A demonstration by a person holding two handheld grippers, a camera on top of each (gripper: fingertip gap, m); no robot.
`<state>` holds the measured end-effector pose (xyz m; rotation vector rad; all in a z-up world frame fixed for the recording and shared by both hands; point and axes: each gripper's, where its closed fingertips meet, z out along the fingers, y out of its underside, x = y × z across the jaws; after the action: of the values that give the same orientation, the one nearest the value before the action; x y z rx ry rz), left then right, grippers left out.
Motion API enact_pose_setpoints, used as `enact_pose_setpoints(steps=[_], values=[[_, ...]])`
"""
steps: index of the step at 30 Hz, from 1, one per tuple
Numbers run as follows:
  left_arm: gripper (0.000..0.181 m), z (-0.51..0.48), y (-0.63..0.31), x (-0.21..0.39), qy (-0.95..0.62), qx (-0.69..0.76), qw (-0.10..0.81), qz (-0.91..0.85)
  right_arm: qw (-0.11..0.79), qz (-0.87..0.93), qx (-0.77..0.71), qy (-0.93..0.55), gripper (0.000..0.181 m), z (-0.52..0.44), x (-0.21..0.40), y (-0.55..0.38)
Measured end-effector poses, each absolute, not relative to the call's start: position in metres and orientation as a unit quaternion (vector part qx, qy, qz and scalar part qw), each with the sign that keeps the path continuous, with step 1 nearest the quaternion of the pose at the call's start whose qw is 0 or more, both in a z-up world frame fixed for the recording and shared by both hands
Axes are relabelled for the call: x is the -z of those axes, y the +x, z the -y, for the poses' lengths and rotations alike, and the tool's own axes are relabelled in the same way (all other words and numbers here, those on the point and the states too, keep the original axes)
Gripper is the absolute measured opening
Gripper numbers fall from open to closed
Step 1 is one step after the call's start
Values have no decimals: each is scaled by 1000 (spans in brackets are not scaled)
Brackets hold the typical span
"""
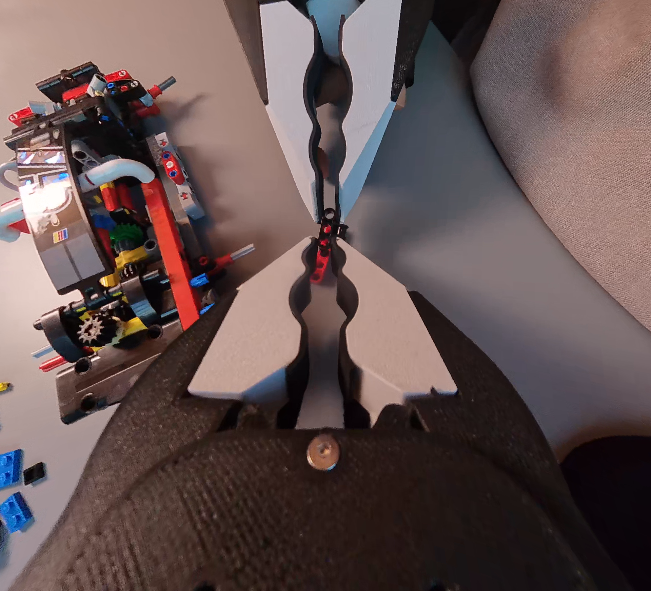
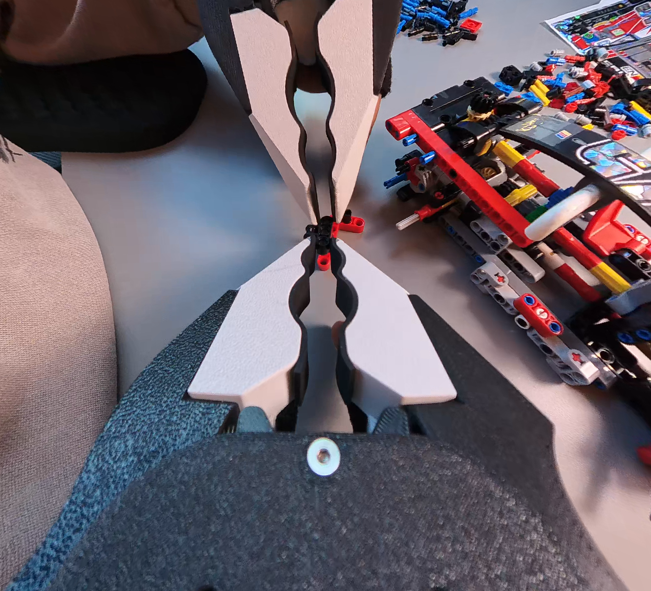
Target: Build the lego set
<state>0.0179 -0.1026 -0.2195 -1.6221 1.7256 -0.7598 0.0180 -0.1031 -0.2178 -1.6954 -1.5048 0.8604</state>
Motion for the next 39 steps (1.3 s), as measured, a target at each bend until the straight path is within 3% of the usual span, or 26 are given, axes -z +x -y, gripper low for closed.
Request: enact_pose_setpoints(steps=[39], values=[[5,93,15,222,-637,335,318,-617,320,594,-299,-675,5,93,223,15]])
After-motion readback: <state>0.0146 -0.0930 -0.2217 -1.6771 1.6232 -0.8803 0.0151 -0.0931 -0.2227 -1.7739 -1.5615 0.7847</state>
